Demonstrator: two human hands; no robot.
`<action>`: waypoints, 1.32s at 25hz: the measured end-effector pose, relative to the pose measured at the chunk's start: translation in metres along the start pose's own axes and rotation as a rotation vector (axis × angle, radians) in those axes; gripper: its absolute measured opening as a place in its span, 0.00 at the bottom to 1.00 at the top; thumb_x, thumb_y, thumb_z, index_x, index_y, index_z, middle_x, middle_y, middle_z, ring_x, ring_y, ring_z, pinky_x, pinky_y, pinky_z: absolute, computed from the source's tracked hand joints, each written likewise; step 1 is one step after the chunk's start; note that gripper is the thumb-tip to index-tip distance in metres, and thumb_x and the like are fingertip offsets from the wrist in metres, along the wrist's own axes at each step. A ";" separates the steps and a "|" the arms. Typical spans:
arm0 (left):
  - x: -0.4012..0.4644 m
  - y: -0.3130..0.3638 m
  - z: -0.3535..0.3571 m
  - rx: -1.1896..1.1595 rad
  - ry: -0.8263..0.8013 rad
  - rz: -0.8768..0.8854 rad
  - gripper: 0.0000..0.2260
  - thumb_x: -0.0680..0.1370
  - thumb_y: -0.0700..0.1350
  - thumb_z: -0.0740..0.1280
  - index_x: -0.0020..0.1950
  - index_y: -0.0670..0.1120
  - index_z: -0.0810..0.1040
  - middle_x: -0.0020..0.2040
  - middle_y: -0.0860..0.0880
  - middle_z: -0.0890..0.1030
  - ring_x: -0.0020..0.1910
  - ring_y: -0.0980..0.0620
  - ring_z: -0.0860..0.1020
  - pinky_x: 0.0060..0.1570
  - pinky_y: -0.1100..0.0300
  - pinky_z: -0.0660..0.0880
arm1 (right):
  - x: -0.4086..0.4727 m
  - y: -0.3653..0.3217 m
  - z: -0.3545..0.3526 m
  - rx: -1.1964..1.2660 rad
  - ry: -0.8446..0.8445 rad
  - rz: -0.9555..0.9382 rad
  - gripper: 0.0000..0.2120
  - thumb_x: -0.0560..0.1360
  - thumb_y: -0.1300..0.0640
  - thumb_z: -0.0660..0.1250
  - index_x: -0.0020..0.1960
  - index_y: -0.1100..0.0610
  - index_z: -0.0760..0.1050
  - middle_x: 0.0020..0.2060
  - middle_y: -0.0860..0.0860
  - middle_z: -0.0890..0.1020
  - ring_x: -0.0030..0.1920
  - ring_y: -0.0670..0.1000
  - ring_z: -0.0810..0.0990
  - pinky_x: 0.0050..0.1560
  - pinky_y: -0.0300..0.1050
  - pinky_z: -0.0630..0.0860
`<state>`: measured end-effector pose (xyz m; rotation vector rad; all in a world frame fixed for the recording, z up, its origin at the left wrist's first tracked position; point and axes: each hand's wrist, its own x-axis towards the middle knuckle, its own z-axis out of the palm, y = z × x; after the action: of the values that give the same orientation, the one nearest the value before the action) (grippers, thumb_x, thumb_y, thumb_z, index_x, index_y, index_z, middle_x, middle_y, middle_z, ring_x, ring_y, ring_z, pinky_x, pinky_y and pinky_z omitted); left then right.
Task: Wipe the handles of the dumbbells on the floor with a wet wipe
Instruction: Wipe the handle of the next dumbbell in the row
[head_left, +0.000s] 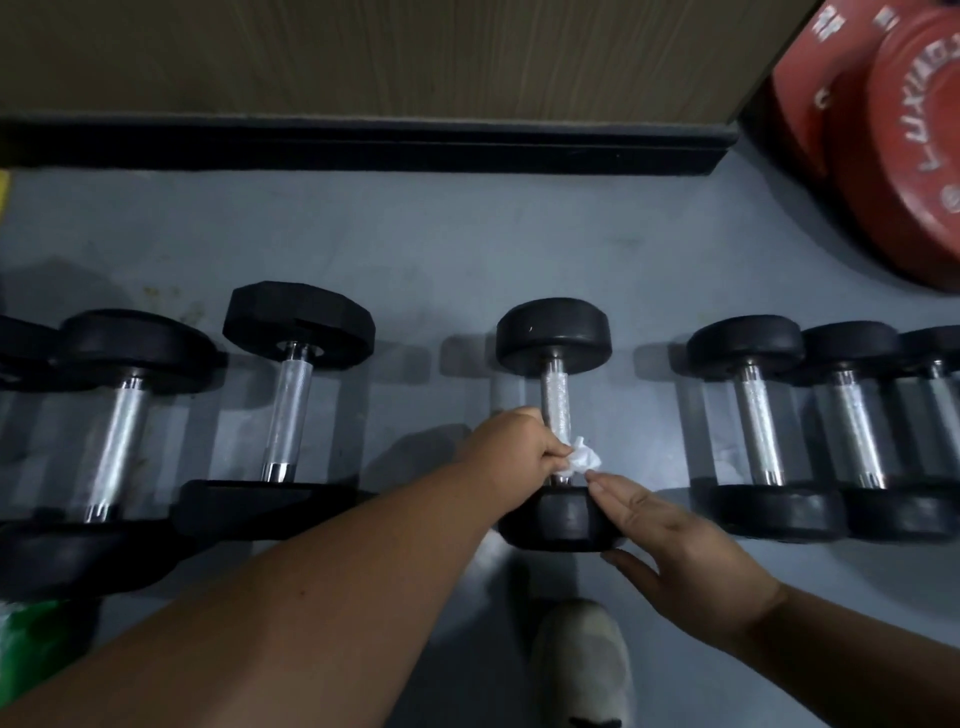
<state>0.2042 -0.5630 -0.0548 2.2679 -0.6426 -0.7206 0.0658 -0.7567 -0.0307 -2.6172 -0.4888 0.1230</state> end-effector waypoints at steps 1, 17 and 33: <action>-0.001 0.002 0.000 -0.001 0.006 0.007 0.11 0.74 0.50 0.73 0.56 0.51 0.85 0.46 0.52 0.75 0.50 0.48 0.77 0.53 0.55 0.74 | 0.002 0.006 -0.002 -0.046 -0.005 -0.053 0.30 0.73 0.55 0.75 0.72 0.63 0.73 0.71 0.54 0.75 0.71 0.50 0.74 0.73 0.39 0.66; -0.010 -0.014 -0.020 0.038 -0.003 0.068 0.09 0.76 0.48 0.71 0.56 0.51 0.85 0.46 0.52 0.75 0.47 0.52 0.76 0.49 0.60 0.72 | 0.026 0.006 0.015 -0.032 -0.015 -0.254 0.27 0.78 0.48 0.67 0.73 0.60 0.73 0.72 0.53 0.74 0.72 0.52 0.74 0.73 0.42 0.67; 0.012 -0.025 -0.016 -0.099 0.079 0.051 0.08 0.73 0.45 0.76 0.51 0.45 0.86 0.43 0.54 0.76 0.43 0.55 0.78 0.50 0.57 0.76 | 0.026 0.005 0.030 0.019 0.079 -0.233 0.24 0.78 0.51 0.67 0.71 0.59 0.75 0.72 0.54 0.75 0.71 0.55 0.75 0.72 0.49 0.70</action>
<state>0.2294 -0.5468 -0.0670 2.1701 -0.6112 -0.6218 0.0864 -0.7385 -0.0599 -2.5135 -0.7546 -0.0510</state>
